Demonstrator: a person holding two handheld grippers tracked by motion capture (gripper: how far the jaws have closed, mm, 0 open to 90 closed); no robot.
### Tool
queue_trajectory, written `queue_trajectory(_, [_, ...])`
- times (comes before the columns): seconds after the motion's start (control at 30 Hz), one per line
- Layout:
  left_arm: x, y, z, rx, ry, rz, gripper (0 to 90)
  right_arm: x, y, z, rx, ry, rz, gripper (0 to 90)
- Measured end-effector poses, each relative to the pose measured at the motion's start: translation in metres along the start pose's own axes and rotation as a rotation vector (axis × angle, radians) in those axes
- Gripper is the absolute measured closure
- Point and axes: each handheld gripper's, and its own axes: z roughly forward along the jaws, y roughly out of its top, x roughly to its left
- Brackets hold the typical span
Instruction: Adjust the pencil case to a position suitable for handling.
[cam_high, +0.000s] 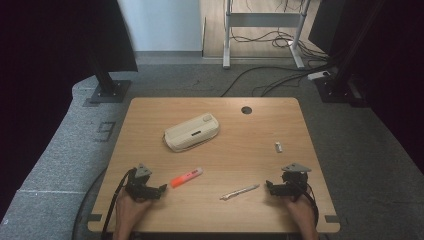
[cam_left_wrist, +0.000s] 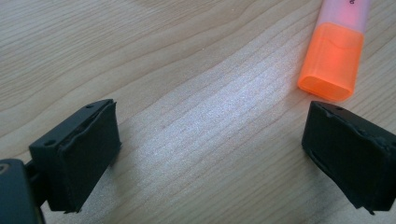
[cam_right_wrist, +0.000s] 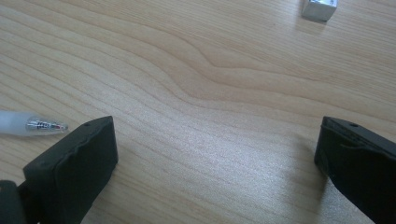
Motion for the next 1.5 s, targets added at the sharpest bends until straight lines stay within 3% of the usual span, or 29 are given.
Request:
queue_trajectory(0.43, [0.000,-0.001,-0.001,-0.010,-0.013,0.016,7.5,0.000,0.001,0.000,0.002,-0.003,0.004,0.0])
queue_trajectory(0.5, [0.001,0.000,-0.001,-0.009,-0.020,0.022,7.2,0.001,0.002,0.002,0.001,-0.021,0.021,0.0])
queue_trajectory(0.93, [0.010,0.006,-0.001,-0.010,-0.045,-0.001,8.3,0.001,0.003,0.003,0.001,-0.014,0.015,0.0])
queue_trajectory(1.13, [0.010,0.014,-0.004,-0.033,-0.066,0.001,8.8,0.001,0.003,0.003,0.000,-0.014,0.015,0.0])
queue_trajectory(1.17, [0.011,0.019,-0.004,-0.040,-0.085,0.000,8.8,0.001,0.003,0.003,0.000,-0.014,0.015,0.0])
queue_trajectory(1.4, [0.015,0.039,-0.005,-0.046,-0.104,0.001,10.0,0.001,0.003,0.003,0.000,-0.014,0.015,0.0])
queue_trajectory(1.43, [0.017,0.045,-0.005,-0.059,-0.126,-0.006,10.8,0.001,0.002,0.003,0.000,-0.014,0.015,0.0])
queue_trajectory(1.5, [0.018,0.052,-0.005,-0.059,-0.131,-0.003,10.8,0.001,0.002,0.003,0.000,-0.014,0.015,0.0])
